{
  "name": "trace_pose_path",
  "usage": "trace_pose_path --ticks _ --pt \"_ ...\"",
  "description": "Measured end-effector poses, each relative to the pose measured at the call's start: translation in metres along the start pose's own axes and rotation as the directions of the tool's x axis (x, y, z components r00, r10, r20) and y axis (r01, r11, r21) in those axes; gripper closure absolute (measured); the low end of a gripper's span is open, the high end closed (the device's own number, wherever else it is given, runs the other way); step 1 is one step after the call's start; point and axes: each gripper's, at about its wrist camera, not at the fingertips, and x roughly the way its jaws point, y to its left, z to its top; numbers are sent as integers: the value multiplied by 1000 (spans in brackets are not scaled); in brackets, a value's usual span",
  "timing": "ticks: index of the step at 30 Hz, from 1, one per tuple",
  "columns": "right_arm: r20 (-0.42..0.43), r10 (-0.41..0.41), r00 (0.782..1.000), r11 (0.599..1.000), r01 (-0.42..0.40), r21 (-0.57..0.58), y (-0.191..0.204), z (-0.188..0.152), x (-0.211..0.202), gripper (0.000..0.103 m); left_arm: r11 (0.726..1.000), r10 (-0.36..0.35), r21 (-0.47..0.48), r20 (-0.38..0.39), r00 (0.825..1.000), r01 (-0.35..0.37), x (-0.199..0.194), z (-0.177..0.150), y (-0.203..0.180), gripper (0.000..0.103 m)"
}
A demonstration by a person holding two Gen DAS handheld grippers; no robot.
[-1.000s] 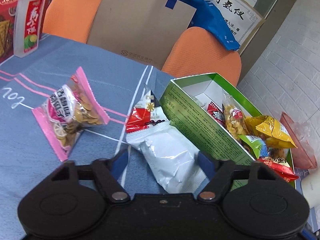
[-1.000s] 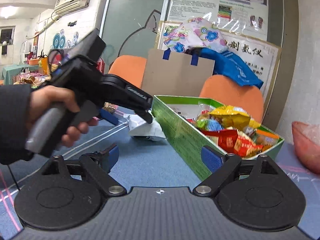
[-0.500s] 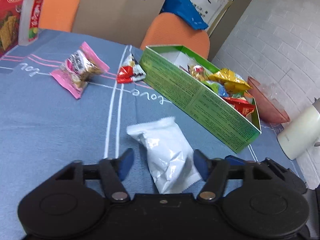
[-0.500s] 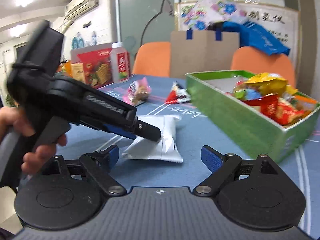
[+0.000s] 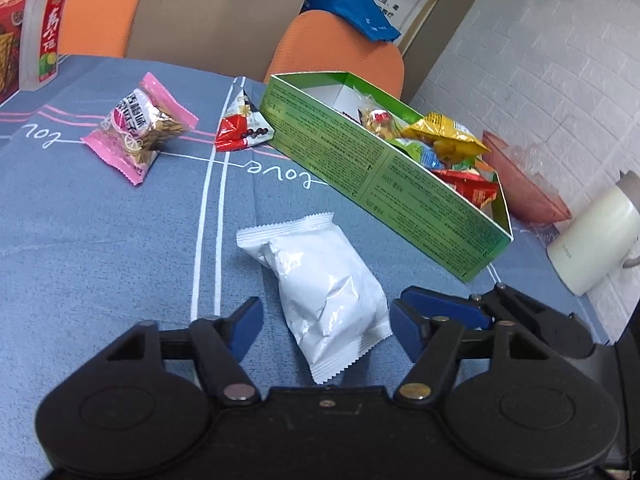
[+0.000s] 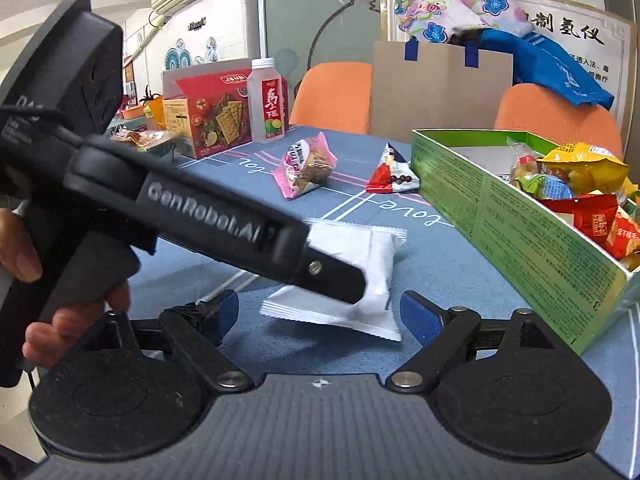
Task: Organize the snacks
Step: 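Grasp the white pastry bag with the left gripper, drop it in box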
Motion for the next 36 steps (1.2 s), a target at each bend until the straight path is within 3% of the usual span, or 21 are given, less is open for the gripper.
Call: trace_pose_path --ticks 11,16,22,28,36 --pt "-17 -5 1000 999 4 -42 1 6 8 0 1000 9 -20 18 1000 -9 7 5 -3 0" --pt "-15 -31 999 998 30 -53 3 8 15 0 999 36 -13 17 999 -35 17 6 -4 6" --pt "45 -75 996 991 79 -108 10 8 -1 2 1000 14 4 60 998 -14 4 10 -18 6" --pt "158 -120 980 982 141 -129 -1 31 -20 2 997 -6 82 141 990 -6 -9 41 -45 6" --pt "238 -178 955 975 204 -90 -53 73 -6 2 991 -39 132 200 979 13 24 101 -68 6"
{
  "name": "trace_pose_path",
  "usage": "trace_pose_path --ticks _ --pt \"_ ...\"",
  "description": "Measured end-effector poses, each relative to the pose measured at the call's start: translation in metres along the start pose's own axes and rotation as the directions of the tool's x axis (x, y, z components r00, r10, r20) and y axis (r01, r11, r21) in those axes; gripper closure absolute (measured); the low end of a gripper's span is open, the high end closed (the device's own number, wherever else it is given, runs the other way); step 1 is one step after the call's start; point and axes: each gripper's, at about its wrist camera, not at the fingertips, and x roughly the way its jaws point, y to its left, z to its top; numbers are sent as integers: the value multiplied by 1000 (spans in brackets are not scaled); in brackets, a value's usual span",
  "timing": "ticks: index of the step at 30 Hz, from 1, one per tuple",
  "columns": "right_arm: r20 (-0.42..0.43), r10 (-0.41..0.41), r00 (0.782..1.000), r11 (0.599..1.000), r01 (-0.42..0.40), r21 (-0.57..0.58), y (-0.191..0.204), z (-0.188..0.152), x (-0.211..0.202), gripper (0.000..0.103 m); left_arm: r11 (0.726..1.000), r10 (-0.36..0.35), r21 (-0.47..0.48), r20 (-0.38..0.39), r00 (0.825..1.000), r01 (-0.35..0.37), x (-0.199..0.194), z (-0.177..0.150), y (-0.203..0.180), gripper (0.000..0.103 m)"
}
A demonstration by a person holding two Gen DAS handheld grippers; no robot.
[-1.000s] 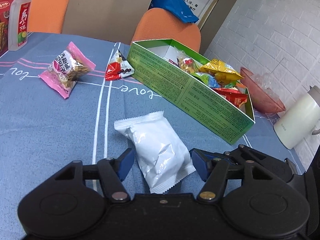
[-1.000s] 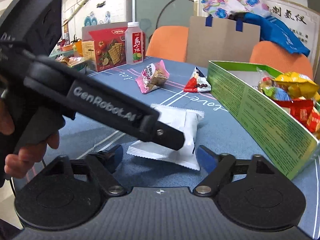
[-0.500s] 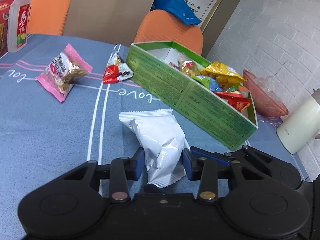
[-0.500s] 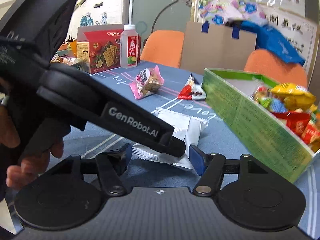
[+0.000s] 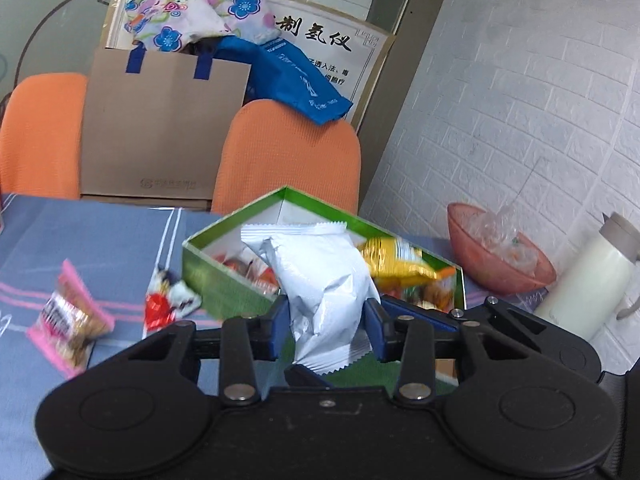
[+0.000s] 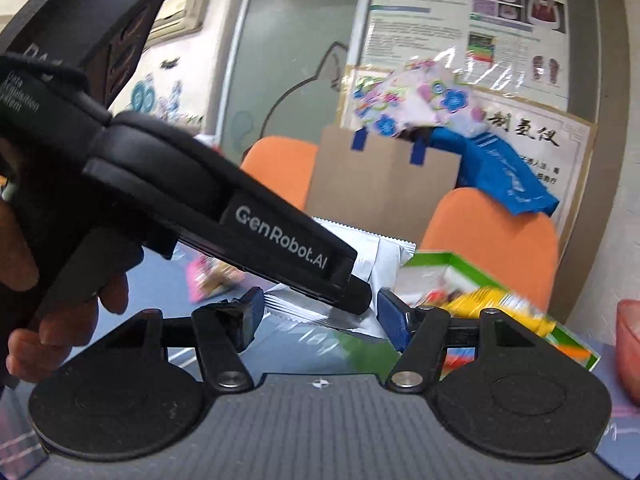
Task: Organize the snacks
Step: 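Grasp the white pastry bag with the left gripper, drop it in box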
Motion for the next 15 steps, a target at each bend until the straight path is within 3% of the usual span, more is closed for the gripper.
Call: trace_pose_path --ticks 1,2,3,4,12,15 --pt "6 -4 1000 1000 4 16 -8 3 6 3 1000 1 -8 0 1000 -1 9 6 1 6" --pt "11 -20 1000 999 19 27 -16 5 11 20 1000 3 -17 -4 1000 -3 17 12 2 5" --pt "12 -39 999 999 39 34 -23 8 16 29 999 -10 -35 -8 1000 10 26 16 5 5" --pt "3 -32 999 998 31 46 -31 9 22 32 998 -17 -54 -11 1000 17 33 19 8 5" --pt "-28 -105 994 993 107 43 -42 8 44 34 998 -11 -55 -26 1000 10 66 31 8 4" --pt "-45 -146 988 989 148 31 -41 2 58 30 999 48 -5 -47 998 -48 77 30 7 0"
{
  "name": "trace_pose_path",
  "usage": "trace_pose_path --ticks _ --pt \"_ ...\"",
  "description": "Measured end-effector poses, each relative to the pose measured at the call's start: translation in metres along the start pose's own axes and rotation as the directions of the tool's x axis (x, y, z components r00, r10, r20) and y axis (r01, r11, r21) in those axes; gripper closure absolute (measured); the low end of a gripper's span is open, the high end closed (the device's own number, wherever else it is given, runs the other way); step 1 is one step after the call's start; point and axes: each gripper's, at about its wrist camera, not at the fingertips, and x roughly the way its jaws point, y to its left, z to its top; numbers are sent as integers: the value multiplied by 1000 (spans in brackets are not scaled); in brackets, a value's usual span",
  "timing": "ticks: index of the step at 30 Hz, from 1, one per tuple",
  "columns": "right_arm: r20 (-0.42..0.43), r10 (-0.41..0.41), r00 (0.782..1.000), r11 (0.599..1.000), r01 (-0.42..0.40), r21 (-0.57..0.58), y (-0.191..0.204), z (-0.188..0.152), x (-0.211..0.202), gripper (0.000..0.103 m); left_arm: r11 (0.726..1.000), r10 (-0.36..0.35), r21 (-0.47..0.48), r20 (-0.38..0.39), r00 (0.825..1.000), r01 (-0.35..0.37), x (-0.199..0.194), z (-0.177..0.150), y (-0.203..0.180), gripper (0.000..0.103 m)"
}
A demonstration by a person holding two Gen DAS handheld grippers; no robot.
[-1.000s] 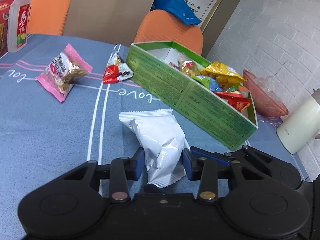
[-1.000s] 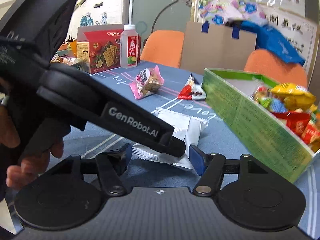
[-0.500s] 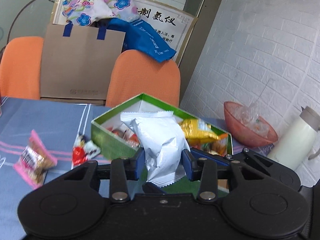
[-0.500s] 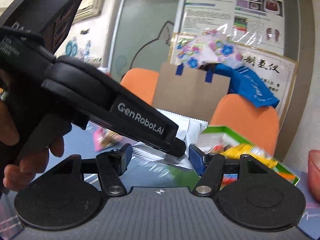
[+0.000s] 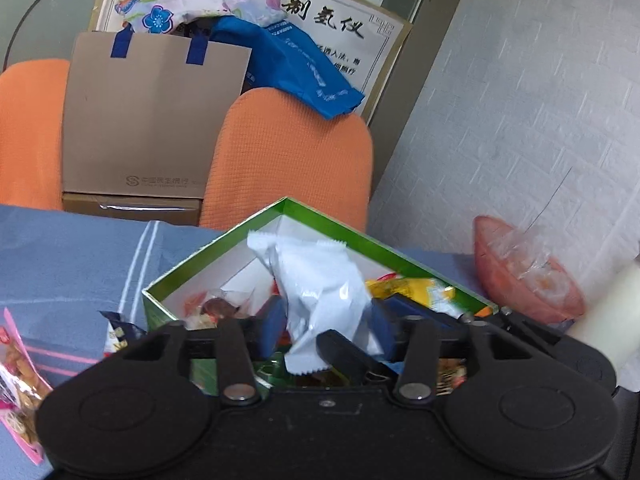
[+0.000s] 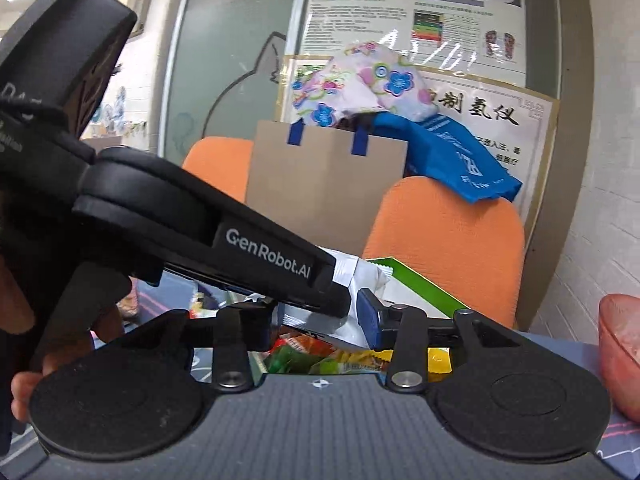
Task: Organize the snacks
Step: 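Grasp the white pastry bag with the left gripper, drop it in box, then grasp the pink-and-white nut bag with the left gripper, drop it in box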
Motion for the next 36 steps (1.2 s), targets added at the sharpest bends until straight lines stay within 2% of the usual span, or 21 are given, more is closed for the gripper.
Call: trace_pose_path --ticks 1,2,5,12,17,24,29,36 --pt "-39 -26 999 999 26 -24 3 -3 7 11 999 37 8 0 999 -37 0 -2 0 0" --pt "-69 -45 997 998 43 -43 5 -6 11 0 998 64 18 27 998 -65 -4 -5 1 0" --pt "-42 -23 999 998 21 -62 9 -17 3 0 995 93 26 83 992 -96 -20 -13 6 0" --pt "38 -27 999 998 28 -50 25 -17 -21 0 988 144 47 122 982 -150 -55 -24 15 0" --pt "68 5 998 999 -1 -50 44 -14 -31 0 979 197 24 124 973 -201 -75 -34 34 0" --pt "10 118 993 993 -118 -1 71 -19 -35 0 954 298 -17 95 950 -298 -84 -51 75 0" --pt "-50 165 985 986 -166 -24 93 -26 -32 0 933 360 -46 83 929 -357 -80 -54 106 0" --pt "-108 212 971 975 -218 -40 113 -27 -22 0 929 367 -79 72 927 -361 -73 -53 132 0"
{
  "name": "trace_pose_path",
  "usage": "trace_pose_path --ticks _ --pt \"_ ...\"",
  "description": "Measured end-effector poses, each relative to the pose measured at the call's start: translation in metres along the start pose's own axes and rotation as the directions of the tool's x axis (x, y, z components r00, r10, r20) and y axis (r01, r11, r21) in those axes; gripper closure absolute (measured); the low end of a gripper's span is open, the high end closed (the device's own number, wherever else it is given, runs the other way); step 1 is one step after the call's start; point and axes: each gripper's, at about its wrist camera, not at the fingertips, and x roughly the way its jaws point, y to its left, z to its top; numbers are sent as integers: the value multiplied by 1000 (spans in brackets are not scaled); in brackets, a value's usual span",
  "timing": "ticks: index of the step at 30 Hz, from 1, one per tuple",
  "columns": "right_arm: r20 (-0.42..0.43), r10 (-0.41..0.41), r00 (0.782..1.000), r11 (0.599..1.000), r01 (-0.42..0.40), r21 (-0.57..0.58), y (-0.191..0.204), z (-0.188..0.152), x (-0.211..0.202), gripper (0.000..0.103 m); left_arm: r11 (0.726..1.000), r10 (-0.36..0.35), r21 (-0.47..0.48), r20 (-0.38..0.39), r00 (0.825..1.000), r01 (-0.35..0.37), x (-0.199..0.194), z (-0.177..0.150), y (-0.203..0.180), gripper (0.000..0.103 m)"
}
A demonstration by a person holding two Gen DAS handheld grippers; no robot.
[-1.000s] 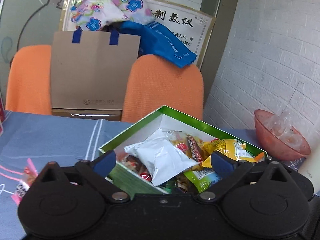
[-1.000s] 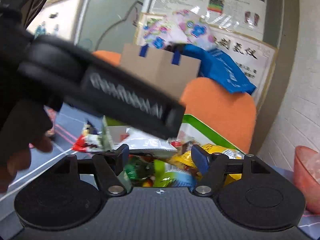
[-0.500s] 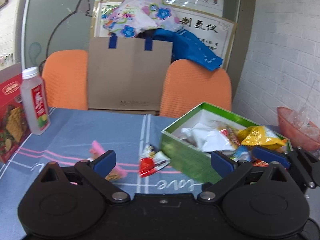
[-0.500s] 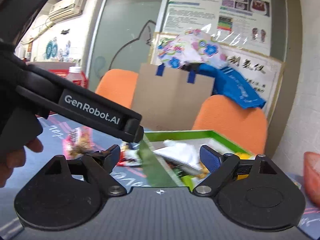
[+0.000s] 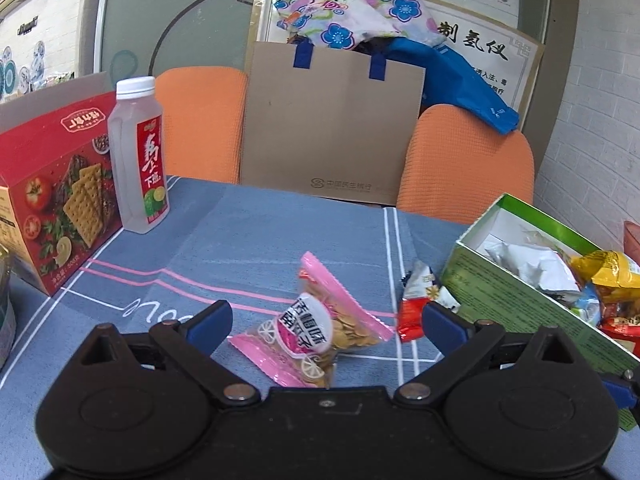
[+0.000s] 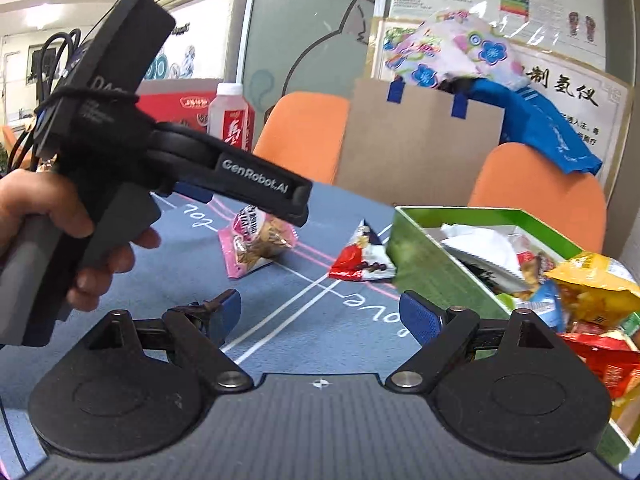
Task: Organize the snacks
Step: 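Grasp the pink-and-white nut bag with the left gripper, drop it in box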
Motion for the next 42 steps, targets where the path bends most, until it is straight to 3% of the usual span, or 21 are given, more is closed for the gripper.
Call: trace_pose_path --ticks 8,11,13,20,25,34,42 --pt "-25 12 1000 1000 -13 -27 5 -1 9 0 1000 -9 4 -29 1000 9 26 6 10 0" --pt "-35 32 999 999 -32 -3 2 -3 11 0 998 -53 -18 -60 997 52 32 3 15 0" --pt "-42 48 998 999 -47 12 0 -5 14 0 996 -78 -37 -56 995 76 30 0 16 0" --pt "-48 75 996 996 -72 56 -2 -5 21 0 992 -116 37 -83 990 119 15 -7 -2 1" --pt "-63 99 993 992 -94 80 -1 -9 22 0 987 -160 16 -116 980 163 1 -15 -5 1" --pt "-52 139 989 984 -132 116 -2 -2 22 0 995 -98 -11 -20 995 98 -31 -9 5 0" --pt "-59 202 978 952 -182 245 -1 19 53 0 990 -105 -102 -44 993 100 -38 -5 30 0"
